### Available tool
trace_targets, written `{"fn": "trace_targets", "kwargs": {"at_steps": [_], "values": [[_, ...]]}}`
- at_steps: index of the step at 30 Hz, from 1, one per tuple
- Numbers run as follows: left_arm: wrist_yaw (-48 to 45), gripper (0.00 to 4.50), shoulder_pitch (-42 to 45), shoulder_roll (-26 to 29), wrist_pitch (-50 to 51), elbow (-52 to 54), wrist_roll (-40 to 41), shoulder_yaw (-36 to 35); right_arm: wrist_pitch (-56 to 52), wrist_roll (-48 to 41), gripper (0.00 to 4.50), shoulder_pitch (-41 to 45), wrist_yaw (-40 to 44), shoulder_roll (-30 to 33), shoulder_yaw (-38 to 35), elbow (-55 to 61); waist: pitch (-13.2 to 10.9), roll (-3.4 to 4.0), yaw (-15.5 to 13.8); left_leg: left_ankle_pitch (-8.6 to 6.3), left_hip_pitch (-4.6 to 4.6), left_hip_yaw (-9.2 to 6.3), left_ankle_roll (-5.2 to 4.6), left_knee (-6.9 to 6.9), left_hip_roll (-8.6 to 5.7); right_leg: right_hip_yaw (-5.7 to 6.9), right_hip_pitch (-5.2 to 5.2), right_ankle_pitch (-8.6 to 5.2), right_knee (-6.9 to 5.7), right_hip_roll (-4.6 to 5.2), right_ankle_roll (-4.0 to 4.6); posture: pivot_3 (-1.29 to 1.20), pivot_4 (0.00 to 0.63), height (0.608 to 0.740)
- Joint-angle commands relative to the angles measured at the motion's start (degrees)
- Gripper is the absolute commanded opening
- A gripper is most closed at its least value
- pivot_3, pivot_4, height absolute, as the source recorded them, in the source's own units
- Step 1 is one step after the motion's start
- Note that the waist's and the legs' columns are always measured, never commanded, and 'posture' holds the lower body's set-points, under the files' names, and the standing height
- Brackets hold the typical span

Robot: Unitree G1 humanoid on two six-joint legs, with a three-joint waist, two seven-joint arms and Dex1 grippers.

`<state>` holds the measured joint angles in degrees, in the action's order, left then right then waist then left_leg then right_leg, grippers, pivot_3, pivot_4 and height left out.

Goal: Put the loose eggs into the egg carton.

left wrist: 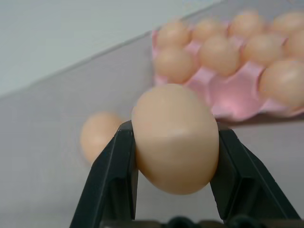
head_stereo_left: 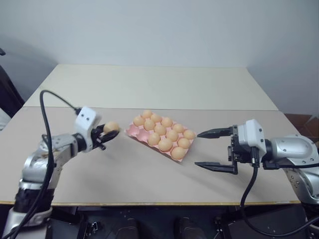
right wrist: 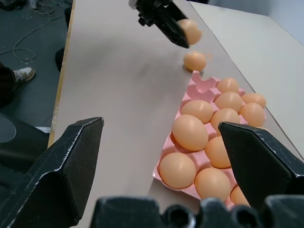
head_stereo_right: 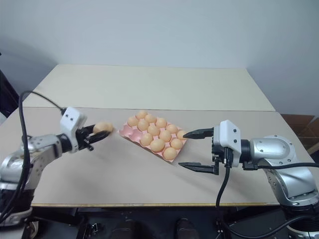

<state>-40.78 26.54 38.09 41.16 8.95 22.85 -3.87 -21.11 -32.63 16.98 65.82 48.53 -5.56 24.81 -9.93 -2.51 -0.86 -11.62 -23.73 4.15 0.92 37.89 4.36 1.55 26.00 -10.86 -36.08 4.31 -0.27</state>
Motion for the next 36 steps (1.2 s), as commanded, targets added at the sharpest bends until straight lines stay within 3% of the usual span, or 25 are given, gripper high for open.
{"fn": "trace_targets", "kwargs": {"at_steps": [1,7,16,20,29,31,33,36], "values": [[-2.83,1.73,3.14,-2.39,-2.84,-3.1,-0.32,3.66,1.31,-0.54,4.5,0.47,-0.79,0.04,-1.34,2.88,0.0,0.0,0.14,0.0,-0.01,0.0,0.0,0.0,0.0,0.0,0.01,0.0,0.01,-0.01,-0.01,0.0,0.15,0.74],[-4.56,1.73,6.89,-5.77,-6.08,-9.75,-3.46,8.52,0.29,-1.25,4.5,-0.97,-2.13,0.44,-2.28,4.45,-0.01,-0.01,0.27,0.0,0.02,-0.01,-0.01,0.01,0.0,-0.05,0.01,0.01,-0.03,-0.05,-0.01,0.0,0.15,0.74],[-4.68,4.48,9.16,-6.97,-8.91,-12.63,-5.78,8.65,-0.4,-1.92,4.5,-2.04,-3.54,0.75,-3.08,5.97,-0.01,-0.02,0.19,0.01,-0.01,-0.02,-0.01,0.03,0.0,-0.04,0.01,0.02,-0.02,-0.03,-0.04,0.0,0.15,0.74],[-7.08,4.48,4.02,-4.54,-12.92,-7.05,-2.67,2.96,-0.33,-2.17,4.5,-1.73,-3.81,0.72,-3.13,6.18,-0.01,-0.01,0.59,0.0,0.0,-0.01,-0.01,0.03,0.01,-0.08,0.02,0.02,-0.02,-0.05,-0.04,0.0,0.15,0.74],[-13.81,4.48,-13.92,9.46,-12.17,3.89,3.76,-15.66,0.43,-2.61,4.5,-0.94,-2.32,0.44,-2.36,3.7,-0.01,-0.01,1.21,0.0,0.07,0.0,-0.01,0.02,0.06,-0.03,0.02,0.0,-0.03,-0.02,-0.02,0.0,0.15,0.74],[-17.98,4.48,-22.04,11.71,-13.52,5.13,5.31,-23.59,-0.24,-4.28,4.5,0.24,-1.72,-0.37,-2.47,1.92,-0.01,0.0,1.42,0.0,0.02,0.01,-0.01,0.02,0.07,-0.02,0.06,-0.01,0.0,-0.01,-0.01,0.0,0.15,0.74],[-20.53,4.48,-29.22,12.01,-14.04,7.64,7.42,-30.51,-0.09,-4.46,4.5,0.87,-0.89,-0.35,-2.3,0.44,-0.01,-0.01,1.73,-0.02,0.03,0.1,-0.02,0.0,0.09,-0.08,0.1,-0.01,0.01,0.0,0.0,0.0,0.15,0.74],[-19.97,4.48,-34.4,11.27,-13.72,10.24,8.77,-35.11,0.3,-4.07,4.5,0.88,0.21,-0.01,-1.96,-0.69,-0.01,0.0,1.13,-0.02,0.01,0.12,-0.02,0.0,0.13,-0.03,0.13,-0.2,0.02,0.0,0.31,0.0,0.15,0.74]]}}
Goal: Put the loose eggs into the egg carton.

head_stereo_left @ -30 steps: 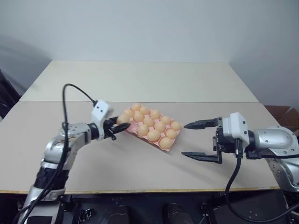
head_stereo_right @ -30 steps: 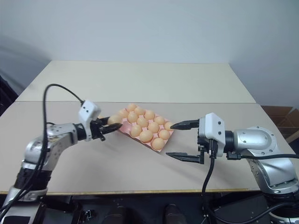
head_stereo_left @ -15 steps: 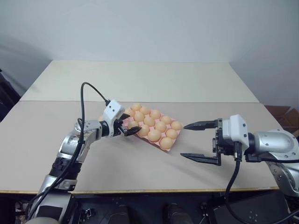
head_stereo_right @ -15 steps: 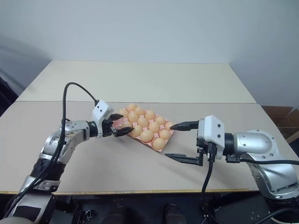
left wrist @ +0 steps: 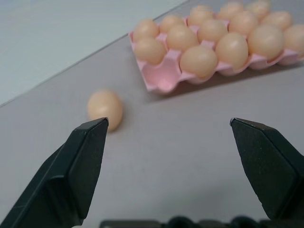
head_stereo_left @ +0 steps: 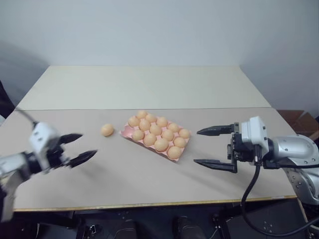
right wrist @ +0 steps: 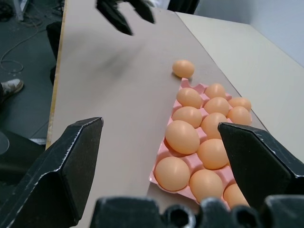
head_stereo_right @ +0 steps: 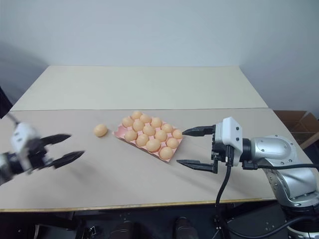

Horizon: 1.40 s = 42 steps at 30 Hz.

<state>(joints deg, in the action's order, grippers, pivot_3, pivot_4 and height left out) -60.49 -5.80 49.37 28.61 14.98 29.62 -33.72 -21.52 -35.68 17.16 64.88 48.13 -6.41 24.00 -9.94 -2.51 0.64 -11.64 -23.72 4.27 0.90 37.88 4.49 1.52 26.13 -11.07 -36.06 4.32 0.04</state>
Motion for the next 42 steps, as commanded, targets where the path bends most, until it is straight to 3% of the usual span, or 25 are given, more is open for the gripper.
{"fn": "trace_targets", "kwargs": {"at_steps": [1,12,19,24,31,36,42], "values": [[0.12,4.48,-3.54,-0.55,-0.59,5.35,2.79,-6.41,0.74,-0.99,4.5,0.69,1.57,0.49,-0.99,-0.13,0.0,0.01,-0.76,0.0,0.0,-0.02,0.0,0.0,0.0,0.07,-0.02,-0.02,-0.02,0.03,0.03,0.0,0.15,0.74],[6.39,4.48,-8.21,-3.95,2.52,12.38,7.05,-7.05,0.96,-0.36,4.5,1.82,2.97,0.28,-0.4,-1.33,0.01,0.01,-1.33,-0.01,0.05,0.06,0.02,0.0,0.02,-0.01,-0.03,-0.03,0.0,0.0,0.04,0.0,0.15,0.74],[18.66,4.48,6.48,-2.7,6.96,6.35,1.49,4.8,0.9,-0.55,4.5,2.44,3.06,0.53,-0.39,-0.54,0.02,0.0,-1.85,0.0,0.14,0.08,0.01,0.0,0.0,-0.02,-0.11,-0.02,-0.03,-0.01,0.03,0.0,0.15,0.74],[25.48,4.48,22.86,-5.4,8.76,-7.08,-4.43,15.44,0.72,-0.58,4.5,2.14,2.19,0.33,-0.5,0.57,0.02,-0.03,-1.76,0.0,0.09,0.08,0.0,0.0,-0.04,-0.06,-0.11,0.21,-0.01,-0.04,-0.34,0.0,0.15,0.74],[24.92,4.48,39.65,-9.47,1.48,-30.5,-12.56,25.35,0.43,-1.23,4.5,1.87,1.26,0.2,-1.08,2.29,0.03,-0.05,-1.33,0.01,0.08,0.08,-0.01,0.0,-0.06,-0.09,-0.12,0.24,-0.01,-0.07,-0.34,0.0,0.15,0.74],[22.31,4.48,46.91,-12.31,-5.91,-45.69,-17.09,29.48,0.16,-1.65,4.5,1.5,0.5,0.48,-1.59,3.42,0.03,-0.07,-1.29,0.01,0.05,0.07,-0.01,0.01,-0.09,-0.07,-0.11,0.26,-0.01,-0.05,-0.34,0.0,0.15,0.74],[19.97,4.48,49.69,-14.41,-8.84,-53.64,-19.7,31.69,-0.06,-2.11,4.5,0.85,-0.14,0.8,-2.22,4.45,0.03,-0.07,-1.27,0.01,0.0,0.06,-0.01,0.01,-0.08,-0.07,-0.09,0.26,-0.01,-0.05,-0.35,0.0,0.15,0.74]]}}
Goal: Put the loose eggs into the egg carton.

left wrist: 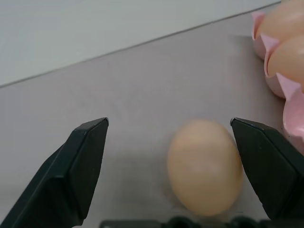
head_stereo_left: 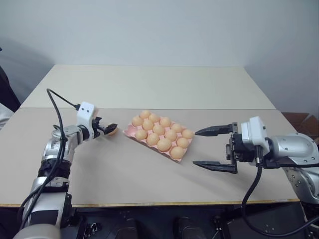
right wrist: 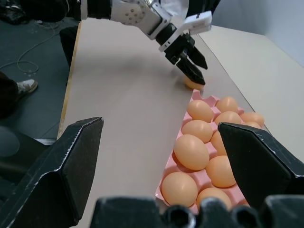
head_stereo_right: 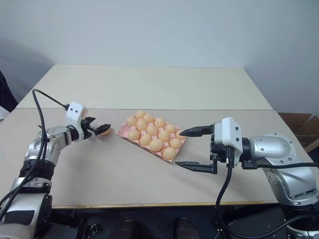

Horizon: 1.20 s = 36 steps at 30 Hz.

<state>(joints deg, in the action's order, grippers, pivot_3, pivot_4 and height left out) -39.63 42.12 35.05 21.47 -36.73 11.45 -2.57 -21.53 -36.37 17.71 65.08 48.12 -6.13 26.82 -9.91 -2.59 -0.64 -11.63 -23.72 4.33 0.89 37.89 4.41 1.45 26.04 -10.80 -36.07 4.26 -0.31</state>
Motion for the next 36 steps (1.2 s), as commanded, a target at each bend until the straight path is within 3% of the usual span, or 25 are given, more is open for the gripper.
{"fn": "trace_targets", "kwargs": {"at_steps": [1,4,10,13,20,28,36], "values": [[-1.77,4.48,1.46,-0.4,-2.33,-2.35,-1.74,0.9,-0.07,-1.47,4.5,0.36,-0.45,0.81,-2.49,1.7,0.0,0.0,-0.01,0.0,0.01,0.0,0.0,0.0,0.0,-0.01,0.0,0.0,-0.01,0.0,0.0,0.0,0.15,0.74],[-2.0,3.88,1.38,-1.26,-2.2,-3.18,-2.11,0.74,0.07,-1.49,4.5,0.66,-0.55,0.84,-2.34,1.49,0.0,0.0,-0.05,0.0,0.0,0.0,0.0,0.01,0.0,0.0,0.0,0.0,-0.01,0.01,-0.01,0.0,0.15,0.74],[-2.38,2.0,0.55,-0.87,-3.15,-1.77,-1.73,-1.02,0.2,-1.4,4.5,1.15,-0.62,0.86,-2.04,1.17,0.0,0.0,0.0,0.0,-0.01,-0.01,0.0,0.01,-0.01,0.0,0.0,0.0,-0.01,0.02,-0.02,0.0,0.15,0.74],[-2.98,1.69,0.01,-0.31,-2.46,1.19,-1.36,-1.63,0.28,-1.28,4.5,1.25,-0.65,0.83,-1.99,1.04,0.0,0.0,-0.03,0.0,0.0,-0.01,0.0,0.01,0.0,0.0,0.0,0.01,-0.02,0.02,-0.02,0.0,0.15,0.74],[-9.65,1.69,-1.73,-0.86,-0.55,13.54,2.42,-1.29,0.27,-1.01,4.5,0.89,-1.33,0.62,-1.78,1.57,0.0,0.0,-0.16,0.0,-0.02,-0.01,0.0,0.01,-0.01,0.01,-0.01,0.01,-0.01,0.03,-0.02,0.0,0.15,0.74],[-12.57,1.69,-0.46,-4.66,-1.76,13.12,1.3,3.05,0.09,-1.21,4.5,0.02,-2.21,0.88,-2.18,2.44,0.0,0.0,-0.05,0.0,-0.01,-0.02,-0.01,0.03,-0.02,-0.01,-0.02,0.01,-0.02,0.02,-0.02,0.0,0.15,0.74],[-10.12,4.22,-0.65,-5.48,-2.68,13.17,-0.03,2.69,-0.33,-1.64,4.5,-1.04,-3.27,1.29,-3.12,3.63,0.0,-0.01,-0.03,0.01,0.02,-0.03,-0.01,0.03,-0.02,-0.03,-0.02,0.01,-0.03,0.02,-0.03,0.0,0.15,0.74]]}}
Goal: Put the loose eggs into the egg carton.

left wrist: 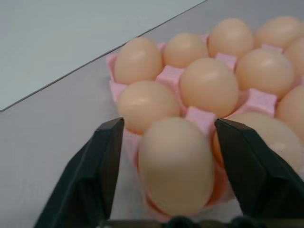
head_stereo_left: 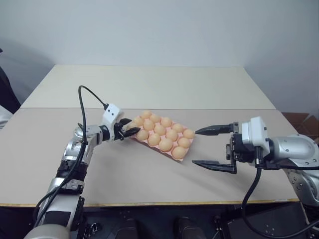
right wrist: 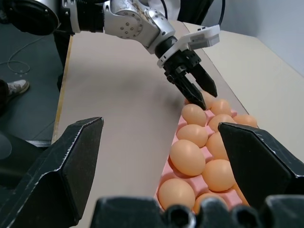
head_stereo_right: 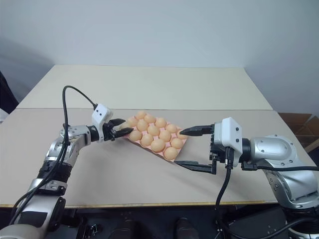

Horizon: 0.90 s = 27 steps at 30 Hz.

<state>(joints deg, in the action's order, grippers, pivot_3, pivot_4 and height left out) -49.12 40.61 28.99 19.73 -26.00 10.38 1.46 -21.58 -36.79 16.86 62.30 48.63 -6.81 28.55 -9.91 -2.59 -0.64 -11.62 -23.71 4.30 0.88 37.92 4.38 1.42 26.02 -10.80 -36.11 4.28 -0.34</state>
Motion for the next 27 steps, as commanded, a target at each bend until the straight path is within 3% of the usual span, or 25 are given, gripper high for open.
{"fn": "trace_targets", "kwargs": {"at_steps": [1,6,10,16,23,27], "values": [[-0.83,4.48,0.46,1.13,-0.92,3.73,1.38,-1.89,-0.31,-1.23,4.5,-0.26,-0.55,0.8,-2.5,2.0,0.0,0.0,-0.03,0.0,-0.02,0.0,0.0,0.0,0.0,0.0,0.0,0.0,0.01,0.0,0.0,0.0,0.15,0.74],[-2.58,4.48,-2.83,4.69,0.48,11.32,4.36,-5.28,-0.28,-1.31,4.5,-0.14,-0.71,0.53,-2.28,2.21,0.0,0.0,0.27,0.0,-0.02,0.0,0.0,0.0,0.01,-0.01,0.02,0.0,0.02,0.0,0.0,0.0,0.15,0.74],[-4.82,4.48,-8.44,10.59,2.73,20.03,8.32,-10.67,-0.06,-1.19,4.5,0.62,-0.55,0.1,-1.54,1.56,0.0,0.0,0.54,0.0,0.03,0.01,0.0,0.0,0.02,-0.03,0.01,0.0,-0.01,-0.01,0.0,0.0,0.15,0.74],[-9.89,4.48,-27.19,21.55,6.57,35.47,13.84,-22.61,0.73,-0.68,4.5,0.48,0.38,-0.32,-1.06,-0.09,0.0,0.02,1.37,-0.01,0.03,0.05,0.0,-0.04,0.05,-0.04,0.05,-0.02,0.04,0.02,0.0,0.0,0.15,0.74],[-8.59,4.48,-47.98,20.53,14.45,52.86,21.68,-39.48,1.04,-0.49,4.5,1.13,2.07,-1.38,0.1,-3.52,0.0,0.01,0.59,-0.01,0.1,0.1,0.01,-0.04,0.09,0.0,0.04,-0.25,0.03,0.08,0.36,0.0,0.15,0.74],[-5.8,4.48,-54.37,17.98,18.48,59.52,26.32,-45.59,0.97,-0.39,4.5,2.54,3.17,-1.5,0.62,-5.98,0.0,0.01,0.5,-0.02,0.14,0.18,0.02,-0.05,0.1,-0.07,0.05,-0.26,0.03,0.06,0.36,0.0,0.15,0.74]]}}
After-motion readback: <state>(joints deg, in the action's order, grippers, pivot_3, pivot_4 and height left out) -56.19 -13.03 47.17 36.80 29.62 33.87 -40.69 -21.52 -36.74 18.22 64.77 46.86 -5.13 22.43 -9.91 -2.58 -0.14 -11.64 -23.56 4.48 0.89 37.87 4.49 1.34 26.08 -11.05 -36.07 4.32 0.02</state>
